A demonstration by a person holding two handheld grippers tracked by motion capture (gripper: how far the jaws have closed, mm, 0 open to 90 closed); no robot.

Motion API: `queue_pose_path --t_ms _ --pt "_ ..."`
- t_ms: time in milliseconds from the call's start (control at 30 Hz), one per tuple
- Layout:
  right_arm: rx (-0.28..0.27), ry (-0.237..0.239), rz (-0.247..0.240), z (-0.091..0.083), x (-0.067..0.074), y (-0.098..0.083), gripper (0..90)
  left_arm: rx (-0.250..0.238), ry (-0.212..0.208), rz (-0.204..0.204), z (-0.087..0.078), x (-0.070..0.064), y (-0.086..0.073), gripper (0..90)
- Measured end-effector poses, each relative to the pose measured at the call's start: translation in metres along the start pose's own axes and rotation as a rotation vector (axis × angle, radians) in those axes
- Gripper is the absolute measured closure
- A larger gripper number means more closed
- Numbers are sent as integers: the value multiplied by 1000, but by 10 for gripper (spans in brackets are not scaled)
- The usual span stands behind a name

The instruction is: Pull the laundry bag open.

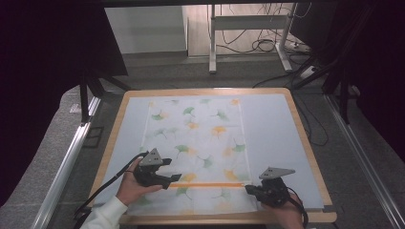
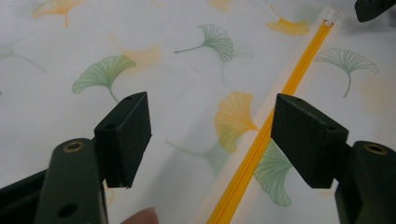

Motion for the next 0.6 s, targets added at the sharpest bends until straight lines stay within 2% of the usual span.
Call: queue_pose_path --t_ms 133,367,600 --pt "2 5 -6 1 2 0 892 12 -22 19 7 -5 3 278" --pt "11 6 -6 2 3 -2 892 26 -65 13 13 -13 11 306" --pt "15 2 -2 0 4 -7 892 51 -92 47 25 -24 18 307"
Point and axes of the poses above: each handheld gripper's, and its own axes: z roughly forward along the jaws, y roughly out of its top, x roughly to its left, the point moved 6 cm from there along z, roughly forward along the jaws, and after that the axes turned 7 degrees about z, right-handed, at the moved point
